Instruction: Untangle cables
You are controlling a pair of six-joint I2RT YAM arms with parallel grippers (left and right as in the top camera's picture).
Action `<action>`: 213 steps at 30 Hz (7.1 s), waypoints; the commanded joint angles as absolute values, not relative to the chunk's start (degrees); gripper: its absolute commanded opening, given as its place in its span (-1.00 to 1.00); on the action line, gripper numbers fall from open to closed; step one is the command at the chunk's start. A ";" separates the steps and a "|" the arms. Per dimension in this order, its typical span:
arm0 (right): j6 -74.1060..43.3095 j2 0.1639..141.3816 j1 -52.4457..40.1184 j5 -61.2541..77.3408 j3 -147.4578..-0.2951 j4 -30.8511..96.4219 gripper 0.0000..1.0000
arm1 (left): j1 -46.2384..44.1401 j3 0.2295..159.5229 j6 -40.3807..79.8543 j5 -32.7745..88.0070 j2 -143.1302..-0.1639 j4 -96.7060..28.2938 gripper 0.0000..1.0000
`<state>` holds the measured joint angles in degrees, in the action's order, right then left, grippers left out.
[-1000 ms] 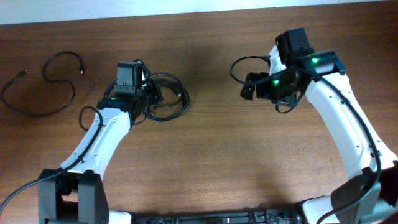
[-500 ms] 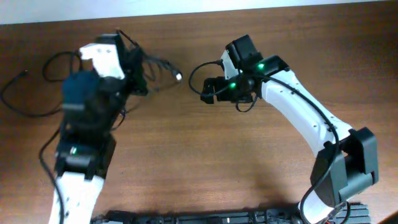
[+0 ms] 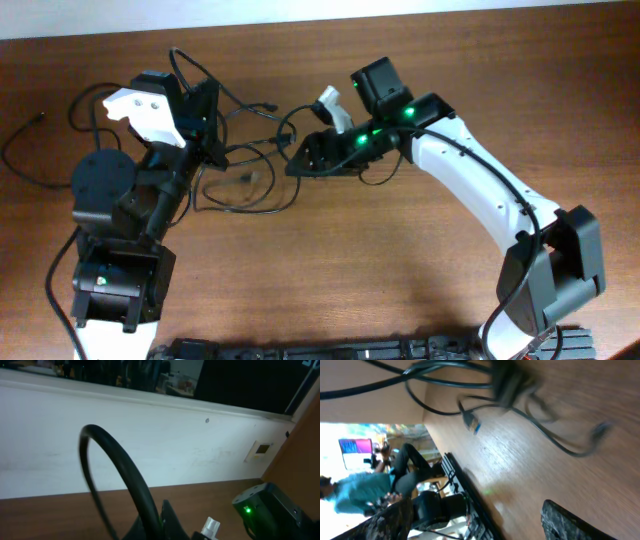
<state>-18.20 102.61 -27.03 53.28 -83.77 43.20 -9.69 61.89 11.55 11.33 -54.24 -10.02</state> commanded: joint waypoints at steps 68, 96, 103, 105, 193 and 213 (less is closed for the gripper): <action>-2.66 119.42 -41.15 23.57 -70.35 -23.86 -0.92 | -9.47 62.74 26.13 -9.19 -51.70 -8.67 -1.00; -12.32 90.19 23.77 22.24 -70.28 37.26 -0.92 | -9.43 62.74 24.45 -39.46 -43.29 -27.79 -1.00; -12.32 95.31 8.93 10.15 -70.28 41.47 -0.92 | -7.40 62.74 13.23 -37.91 -52.64 -5.52 -1.00; -12.45 97.69 6.50 4.99 -70.28 43.38 -0.92 | -4.89 62.74 7.88 -37.89 -56.93 5.04 -1.00; -1.78 100.99 -8.56 31.55 -67.29 37.76 -0.92 | -0.49 124.42 18.00 18.33 -115.07 -77.67 0.98; -21.67 95.53 -5.52 9.85 -74.19 46.50 0.73 | -11.07 122.32 16.21 13.74 -117.49 -77.23 0.98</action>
